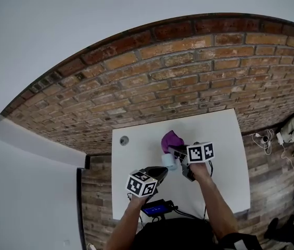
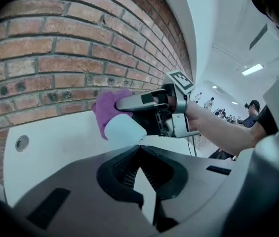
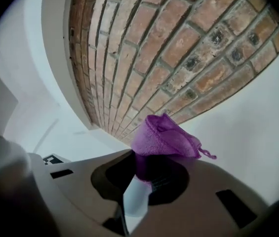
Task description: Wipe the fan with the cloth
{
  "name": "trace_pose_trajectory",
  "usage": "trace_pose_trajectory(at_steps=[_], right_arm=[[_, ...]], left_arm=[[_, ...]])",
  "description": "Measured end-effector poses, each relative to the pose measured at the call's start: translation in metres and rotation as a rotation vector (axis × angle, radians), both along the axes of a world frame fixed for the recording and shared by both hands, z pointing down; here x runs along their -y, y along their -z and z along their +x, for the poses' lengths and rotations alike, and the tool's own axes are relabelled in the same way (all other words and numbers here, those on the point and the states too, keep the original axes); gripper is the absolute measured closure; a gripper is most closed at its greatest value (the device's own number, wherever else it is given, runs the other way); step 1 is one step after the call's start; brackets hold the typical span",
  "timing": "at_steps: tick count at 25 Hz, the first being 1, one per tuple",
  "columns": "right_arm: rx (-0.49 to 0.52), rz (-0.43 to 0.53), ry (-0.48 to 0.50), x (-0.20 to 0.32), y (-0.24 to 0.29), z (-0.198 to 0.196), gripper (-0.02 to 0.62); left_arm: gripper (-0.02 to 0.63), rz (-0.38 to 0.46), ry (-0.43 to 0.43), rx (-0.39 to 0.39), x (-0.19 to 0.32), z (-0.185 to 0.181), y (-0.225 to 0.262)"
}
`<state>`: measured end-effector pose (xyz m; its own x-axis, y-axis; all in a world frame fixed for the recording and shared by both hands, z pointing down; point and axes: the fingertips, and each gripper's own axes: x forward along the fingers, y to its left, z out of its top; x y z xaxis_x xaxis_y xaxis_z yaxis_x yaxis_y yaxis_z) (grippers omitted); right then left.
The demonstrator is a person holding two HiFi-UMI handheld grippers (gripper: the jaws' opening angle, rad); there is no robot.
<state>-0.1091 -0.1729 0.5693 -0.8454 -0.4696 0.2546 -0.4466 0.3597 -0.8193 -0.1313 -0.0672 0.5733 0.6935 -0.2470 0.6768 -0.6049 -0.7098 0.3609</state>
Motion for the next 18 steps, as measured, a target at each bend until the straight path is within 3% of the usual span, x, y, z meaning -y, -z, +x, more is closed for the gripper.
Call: trace_pose_trajectory(at_steps=[14,18], right_arm=[[0.083,-0.138,-0.14,-0.067,-0.006,0.008,0.548],[0.12,-0.181,-0.255,-0.075,-0.016,0.03,0.548]], left_arm=[[0.6,0.022,0.099,0.045,0.03,-0.044,0.001],[0.6,0.105,0.098,0.063,0.036,-0.042,0.025]])
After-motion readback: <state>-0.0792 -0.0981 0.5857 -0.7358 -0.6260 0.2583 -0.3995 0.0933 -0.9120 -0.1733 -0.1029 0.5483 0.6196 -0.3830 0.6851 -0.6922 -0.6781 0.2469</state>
